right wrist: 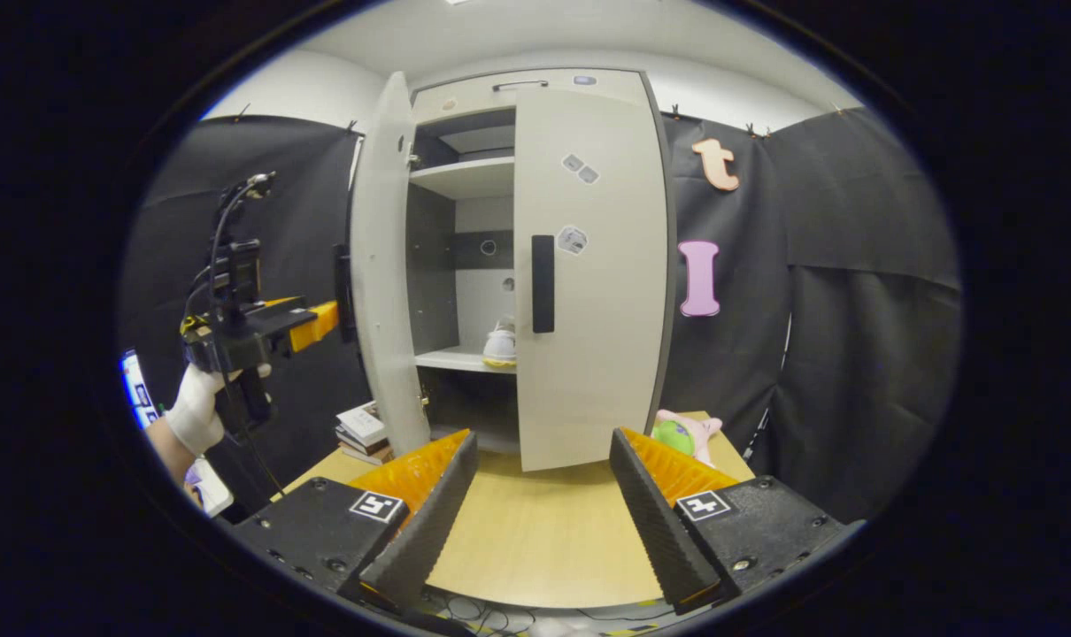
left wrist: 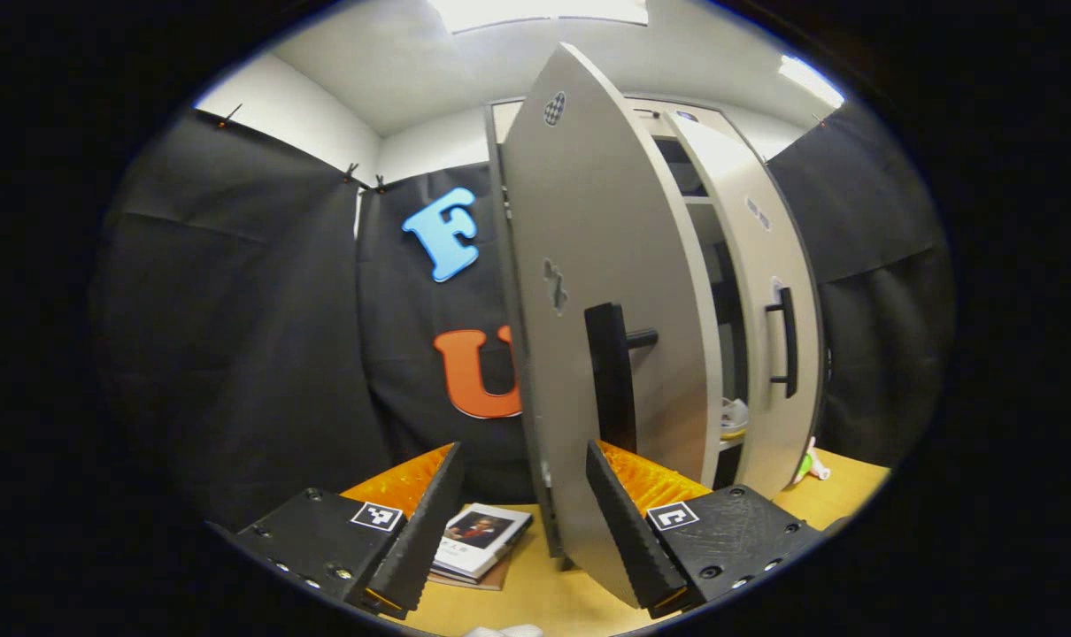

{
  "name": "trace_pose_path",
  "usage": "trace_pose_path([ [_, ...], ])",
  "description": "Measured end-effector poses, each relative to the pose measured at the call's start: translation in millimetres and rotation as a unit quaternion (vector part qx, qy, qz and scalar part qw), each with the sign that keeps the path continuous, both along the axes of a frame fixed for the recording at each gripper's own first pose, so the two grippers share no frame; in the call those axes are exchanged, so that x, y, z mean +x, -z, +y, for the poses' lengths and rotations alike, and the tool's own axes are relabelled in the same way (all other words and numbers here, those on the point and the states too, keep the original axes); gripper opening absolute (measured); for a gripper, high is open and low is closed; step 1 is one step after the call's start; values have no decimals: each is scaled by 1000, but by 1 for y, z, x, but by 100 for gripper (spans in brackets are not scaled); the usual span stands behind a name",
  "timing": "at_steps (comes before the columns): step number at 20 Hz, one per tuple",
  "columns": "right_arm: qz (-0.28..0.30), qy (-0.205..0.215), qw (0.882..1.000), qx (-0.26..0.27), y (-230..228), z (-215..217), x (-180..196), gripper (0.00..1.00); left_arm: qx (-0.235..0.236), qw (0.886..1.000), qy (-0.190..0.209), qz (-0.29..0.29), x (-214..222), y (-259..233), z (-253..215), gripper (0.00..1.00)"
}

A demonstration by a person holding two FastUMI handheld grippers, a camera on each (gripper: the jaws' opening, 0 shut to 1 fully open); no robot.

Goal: Grab one shoe with the right hand and put it into the shoe cabinet, grab the other shoe with the left hand and put it into the shoe cabinet; then close the right door with the right hand and the left door with the left hand.

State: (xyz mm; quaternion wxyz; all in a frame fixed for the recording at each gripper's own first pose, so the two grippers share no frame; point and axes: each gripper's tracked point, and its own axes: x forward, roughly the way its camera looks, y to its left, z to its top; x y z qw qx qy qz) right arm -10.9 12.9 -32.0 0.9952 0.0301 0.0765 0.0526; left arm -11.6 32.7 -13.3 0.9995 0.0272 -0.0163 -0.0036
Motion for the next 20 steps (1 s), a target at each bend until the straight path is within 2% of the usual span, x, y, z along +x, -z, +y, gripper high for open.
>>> trace_pose_path([
  [3,6,4,1000,-1,7,-5,1,98,6,999,42,6,4,-3,-50,87],
  [4,6,6,1000,0,7,-8,1,98,3,999,49,6,5,-4,-62,97],
  [7,9,19,1000,6,8,-22,4,98,-13,998,57,13,4,-3,-82,96],
  [10,11,27,1000,10,8,-39,14,100,-6,998,47,27,-2,3,-86,96],
  [12,9,26,1000,10,6,-45,22,95,-1,999,39,33,-5,6,-85,96],
  [13,10,23,1000,10,6,-46,25,97,0,999,34,37,-7,6,-83,96],
  [14,7,20,1000,11,5,-47,29,97,1,999,30,40,-11,7,-83,100],
  [19,0,3,1000,7,0,-53,48,98,-3,998,9,57,-39,8,-74,100],
  [20,-3,2,1000,5,-2,-55,53,98,-3,998,1,58,-44,7,-73,96],
])
